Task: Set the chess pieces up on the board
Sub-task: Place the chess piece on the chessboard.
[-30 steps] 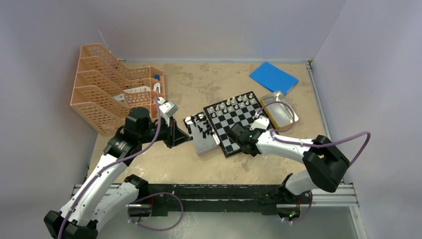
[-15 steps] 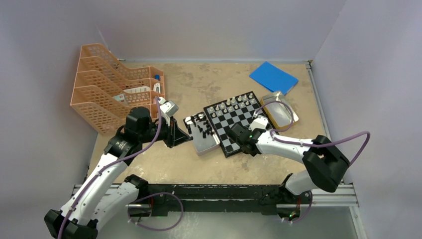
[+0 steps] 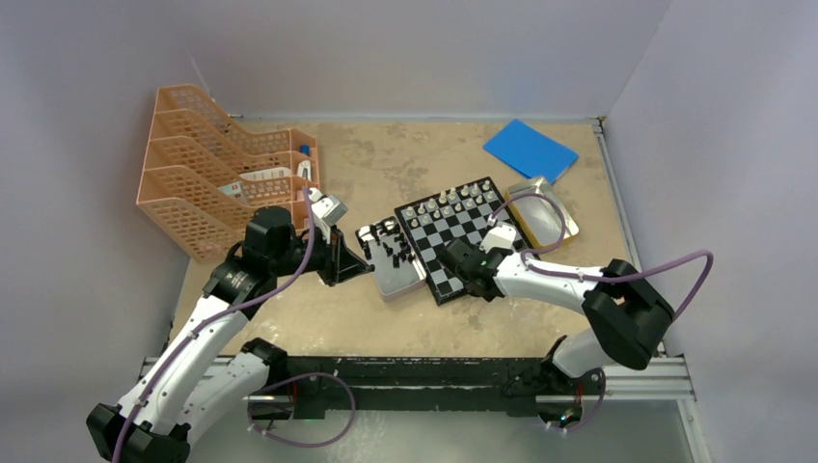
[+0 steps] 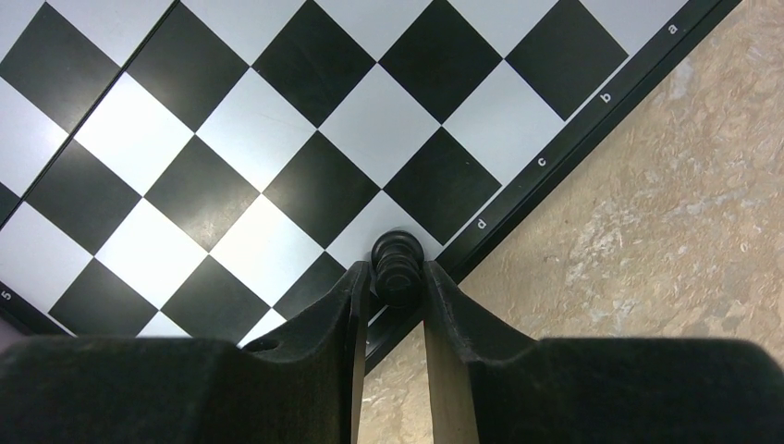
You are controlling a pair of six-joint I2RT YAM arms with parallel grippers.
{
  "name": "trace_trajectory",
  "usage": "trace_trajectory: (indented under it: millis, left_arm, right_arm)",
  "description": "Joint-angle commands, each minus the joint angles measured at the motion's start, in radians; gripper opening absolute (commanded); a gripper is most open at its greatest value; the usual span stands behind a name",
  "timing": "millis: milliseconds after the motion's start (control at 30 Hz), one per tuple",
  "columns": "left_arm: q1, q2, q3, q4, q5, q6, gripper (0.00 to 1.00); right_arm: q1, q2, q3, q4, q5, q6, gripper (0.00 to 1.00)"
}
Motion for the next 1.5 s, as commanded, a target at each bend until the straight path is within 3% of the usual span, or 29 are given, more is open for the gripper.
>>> trace_trajectory:
  millis: [0, 733, 967, 1233, 1267, 1367, 1467]
  left_arm:
    - [0.002, -0.006, -0.002, 0.043, 0.006, 0.016, 0.0]
    - [0.002, -0.011, -0.003, 0.037, -0.003, 0.014, 0.0]
    - [0.002, 0.098, 0.079, -0.033, -0.081, -0.018, 0.0]
    - [-0.031, 0.418, 0.318, -0.117, -0.08, -0.04, 0.0]
    - [-0.052, 0.461, 0.355, -0.121, -0.099, -0.042, 0.0]
    - [-0.137, 0.602, 0.48, -0.154, -0.176, -0.056, 0.0]
    - [-0.214, 0.747, 0.605, -0.185, -0.216, -0.076, 0.0]
  right_arm:
    - [0.006, 0.01, 0.029, -0.008, 0.034, -0.016, 0.3]
    - [0.004, -0.006, 0.037, -0.033, 0.019, -0.015, 0.33]
    - [0.004, -0.172, 0.073, -0.083, -0.043, -0.058, 0.46]
    - [0.006, -0.45, 0.139, -0.114, -0.059, -0.16, 0.58]
    - [0.004, -0.484, 0.154, -0.118, -0.053, -0.169, 0.63]
    - [0.006, -0.581, 0.193, -0.111, -0.012, -0.213, 0.9]
    - [0.005, -0.679, 0.227, -0.096, 0.012, -0.264, 0.99]
